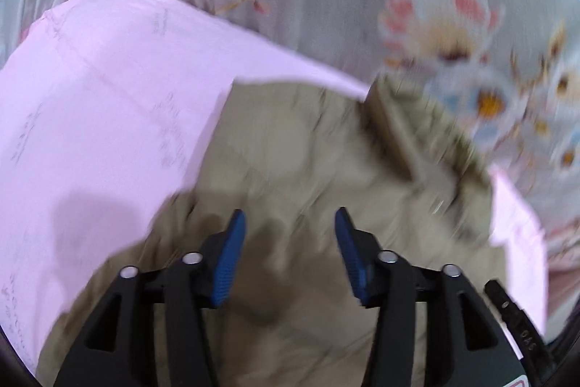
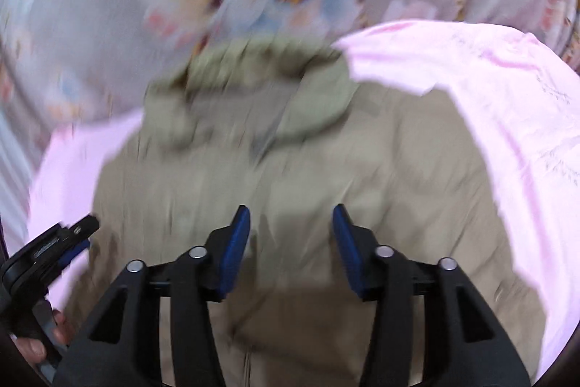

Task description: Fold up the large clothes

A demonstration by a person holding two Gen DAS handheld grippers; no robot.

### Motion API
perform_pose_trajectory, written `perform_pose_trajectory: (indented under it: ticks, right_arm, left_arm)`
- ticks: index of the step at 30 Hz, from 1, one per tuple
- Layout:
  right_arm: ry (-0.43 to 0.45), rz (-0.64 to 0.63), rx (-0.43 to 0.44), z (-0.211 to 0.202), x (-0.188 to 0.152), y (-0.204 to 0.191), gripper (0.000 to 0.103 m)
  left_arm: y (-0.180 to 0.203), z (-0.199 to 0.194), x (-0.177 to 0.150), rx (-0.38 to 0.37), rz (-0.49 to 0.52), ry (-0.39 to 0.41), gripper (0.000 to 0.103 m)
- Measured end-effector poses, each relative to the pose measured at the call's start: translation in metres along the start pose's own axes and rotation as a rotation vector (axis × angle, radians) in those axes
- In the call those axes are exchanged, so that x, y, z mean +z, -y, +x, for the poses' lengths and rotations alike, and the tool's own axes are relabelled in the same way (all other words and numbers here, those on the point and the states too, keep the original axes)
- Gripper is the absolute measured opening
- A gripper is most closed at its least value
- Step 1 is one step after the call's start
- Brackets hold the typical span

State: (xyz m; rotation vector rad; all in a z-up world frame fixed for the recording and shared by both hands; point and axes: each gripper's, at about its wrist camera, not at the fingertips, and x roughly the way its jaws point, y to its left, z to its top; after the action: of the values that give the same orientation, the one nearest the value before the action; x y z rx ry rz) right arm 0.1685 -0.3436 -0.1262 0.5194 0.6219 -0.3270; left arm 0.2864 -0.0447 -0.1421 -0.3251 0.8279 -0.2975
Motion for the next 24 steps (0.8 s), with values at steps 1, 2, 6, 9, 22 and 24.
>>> perform_pose_trajectory:
  ticks: [1, 2, 6, 9, 22, 24]
  right_arm:
    - [0.008, 0.053, 0.019, 0.004, 0.013, 0.012, 0.047]
    - [0.013, 0.102, 0.034, 0.011, 0.024, 0.021, 0.048]
    - [-0.036, 0.235, 0.108, 0.046, 0.045, 0.038, 0.049]
    - [-0.069, 0.220, 0.111, 0.070, 0.046, 0.032, 0.049]
    - [0.006, 0.130, 0.127, 0.072, 0.044, 0.023, 0.003]
    - [-0.006, 0.110, 0.103, 0.075, 0.040, 0.025, 0.002]
  left_arm:
    - [0.006, 0.001, 0.007, -0.020, -0.005, 0.005, 0.051]
    - [0.017, 0.004, 0.017, -0.042, -0.009, 0.008, 0.054]
    - [0.053, 0.039, 0.047, -0.129, -0.047, -0.050, 0.064]
    - [0.066, 0.069, 0.052, -0.130, -0.055, -0.098, 0.064]
    - [0.068, 0.106, 0.023, -0.056, 0.078, -0.110, 0.003]
    - [0.063, 0.107, 0.015, -0.037, 0.103, -0.103, 0.002]
